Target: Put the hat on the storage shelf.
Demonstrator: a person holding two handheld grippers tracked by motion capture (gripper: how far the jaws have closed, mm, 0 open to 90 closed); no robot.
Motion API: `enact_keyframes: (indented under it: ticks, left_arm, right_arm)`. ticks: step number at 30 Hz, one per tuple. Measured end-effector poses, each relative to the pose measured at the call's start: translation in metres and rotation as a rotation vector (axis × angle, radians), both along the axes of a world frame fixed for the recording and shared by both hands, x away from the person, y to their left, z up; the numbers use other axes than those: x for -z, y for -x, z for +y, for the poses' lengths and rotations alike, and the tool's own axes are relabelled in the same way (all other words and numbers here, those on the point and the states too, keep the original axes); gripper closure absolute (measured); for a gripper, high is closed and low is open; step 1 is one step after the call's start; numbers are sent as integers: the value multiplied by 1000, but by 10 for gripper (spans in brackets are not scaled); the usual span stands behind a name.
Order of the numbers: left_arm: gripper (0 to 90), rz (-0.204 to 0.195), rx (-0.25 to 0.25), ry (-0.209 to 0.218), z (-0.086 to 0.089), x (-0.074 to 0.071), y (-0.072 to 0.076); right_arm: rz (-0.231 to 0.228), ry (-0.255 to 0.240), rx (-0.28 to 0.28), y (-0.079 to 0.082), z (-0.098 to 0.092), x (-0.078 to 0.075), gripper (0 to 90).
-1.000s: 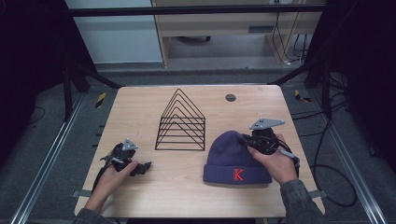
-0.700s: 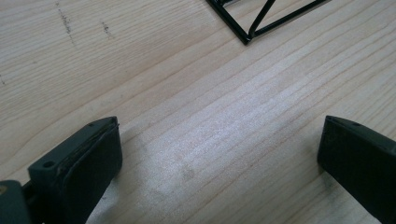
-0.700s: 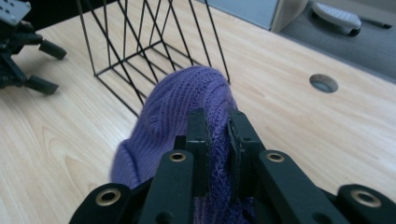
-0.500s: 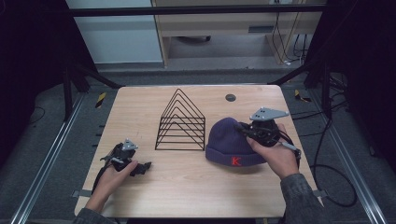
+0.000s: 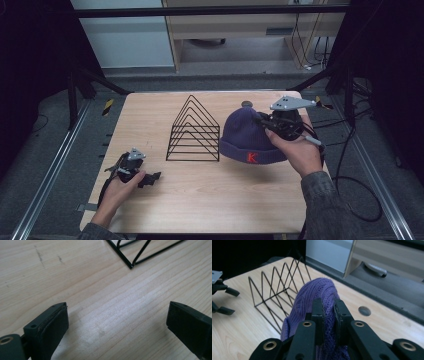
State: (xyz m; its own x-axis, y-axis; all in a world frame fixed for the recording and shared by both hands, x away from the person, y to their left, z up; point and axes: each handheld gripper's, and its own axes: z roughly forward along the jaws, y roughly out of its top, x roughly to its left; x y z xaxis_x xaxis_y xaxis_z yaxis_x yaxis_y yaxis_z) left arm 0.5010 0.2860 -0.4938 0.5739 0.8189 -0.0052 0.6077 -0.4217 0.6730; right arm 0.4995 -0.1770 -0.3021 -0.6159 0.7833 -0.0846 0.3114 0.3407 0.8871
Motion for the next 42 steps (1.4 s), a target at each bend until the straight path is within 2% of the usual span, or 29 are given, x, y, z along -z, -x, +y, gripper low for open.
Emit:
enact_keyframes:
  ticks: [3,6,7,11,13,17,20,25,28,32,37,42]
  left_arm:
    - [40,-16,-14,23,3,-4,2]
    - [42,-20,-12,36,4,-5,3]
    - [48,-39,-14,54,4,-10,5]
    - [63,-66,10,49,1,-17,10]
    - [66,-79,6,71,1,-21,10]
    - [70,-117,7,113,7,-44,10]
    - [70,-134,12,106,12,-59,8]
    - [71,-161,30,144,13,-93,-3]
    - [73,-183,41,134,7,-109,-12]
    - [73,-206,60,152,1,-129,-22]
    - [74,-212,73,156,-5,-150,-38]
    - [79,-215,109,145,-12,-162,-49]
  right_arm:
    - [-28,1,11,-4,2,-18,808]
    - [-37,4,14,-7,3,-25,808]
    - [-42,-2,14,-9,4,-28,808]
    - [-57,-23,18,-11,4,-34,808]
    - [-67,-40,21,-12,5,-36,808]
    - [-80,-57,37,-12,6,-39,808]
    - [-87,-59,50,-13,8,-47,808]
    - [-111,-64,63,-21,11,-62,808]
    - [-118,-72,64,-26,15,-68,808]
    - [-134,-92,64,-33,20,-77,807]
    - [-153,-102,64,-40,34,-87,807]
    - [-149,-113,53,-49,44,-87,807]
